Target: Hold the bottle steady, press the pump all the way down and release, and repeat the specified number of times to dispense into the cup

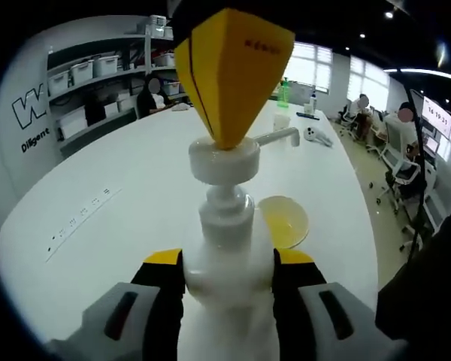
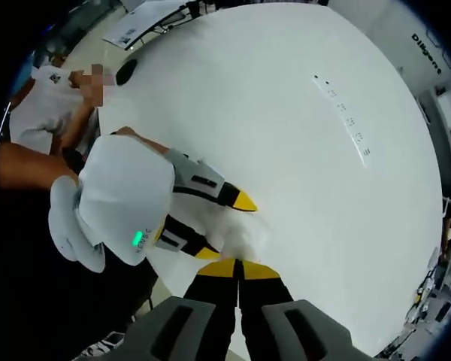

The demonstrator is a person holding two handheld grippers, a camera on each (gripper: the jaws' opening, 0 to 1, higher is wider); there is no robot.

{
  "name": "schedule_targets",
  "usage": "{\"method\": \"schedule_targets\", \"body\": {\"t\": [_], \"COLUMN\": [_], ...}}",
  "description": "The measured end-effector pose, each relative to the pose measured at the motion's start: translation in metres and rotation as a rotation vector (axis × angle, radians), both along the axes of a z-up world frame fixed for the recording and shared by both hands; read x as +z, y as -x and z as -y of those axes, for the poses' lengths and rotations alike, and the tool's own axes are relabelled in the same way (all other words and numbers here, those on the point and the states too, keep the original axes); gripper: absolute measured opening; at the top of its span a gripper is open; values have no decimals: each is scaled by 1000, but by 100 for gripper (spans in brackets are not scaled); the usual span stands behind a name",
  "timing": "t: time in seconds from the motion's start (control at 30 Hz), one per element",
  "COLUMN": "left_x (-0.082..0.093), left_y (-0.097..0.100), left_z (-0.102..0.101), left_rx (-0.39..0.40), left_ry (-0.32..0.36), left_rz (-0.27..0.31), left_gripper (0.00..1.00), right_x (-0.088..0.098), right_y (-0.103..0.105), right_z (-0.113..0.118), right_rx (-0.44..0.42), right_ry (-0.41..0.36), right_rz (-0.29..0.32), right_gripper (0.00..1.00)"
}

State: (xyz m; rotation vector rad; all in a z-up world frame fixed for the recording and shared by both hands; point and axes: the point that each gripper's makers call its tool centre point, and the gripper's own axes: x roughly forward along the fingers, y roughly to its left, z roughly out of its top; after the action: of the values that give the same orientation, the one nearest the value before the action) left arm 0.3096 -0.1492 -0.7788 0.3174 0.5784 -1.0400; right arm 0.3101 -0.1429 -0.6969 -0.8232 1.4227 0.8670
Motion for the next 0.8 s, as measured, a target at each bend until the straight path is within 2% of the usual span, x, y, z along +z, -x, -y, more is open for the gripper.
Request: {"method": "schedule_targets", "body": {"t": [0.07,0.27,0.37,0.4,0.43,0.47,0.53,0.8], "left_x": [0,0,0,0,-1,-1,-1,0], "left_y": [0,0,0,0,0,0,0,1], "left_z": [0,0,0,1,0,0,1,0], "left_rx": [-5,-23,-30,-33,-34,-34,-35,-42], "left_ry": [1,13,16,21,18,19,20,19], "left_rz": [-2,-16,-21,-25,-26,-27,-27,-30], "left_gripper": [44,44,44,44,44,44,44,44], "right_x": [0,-1,-4,-12,-14,-9,-8,-6], "right_y": [1,-3,-4,2,-7,-4,-1,1], "right_z": [-1,0,0,-1,-6,-4,-1,0], "right_rx": [16,-7,-22,-40,6,-66,-29,-47], "right_ry": [12,10,-2,0,-21,-14,14,-17], "right_rz": [5,-16,-44,-66,-43,-57,-76,-67], "right_gripper": [0,0,0,0,0,0,0,0]}}
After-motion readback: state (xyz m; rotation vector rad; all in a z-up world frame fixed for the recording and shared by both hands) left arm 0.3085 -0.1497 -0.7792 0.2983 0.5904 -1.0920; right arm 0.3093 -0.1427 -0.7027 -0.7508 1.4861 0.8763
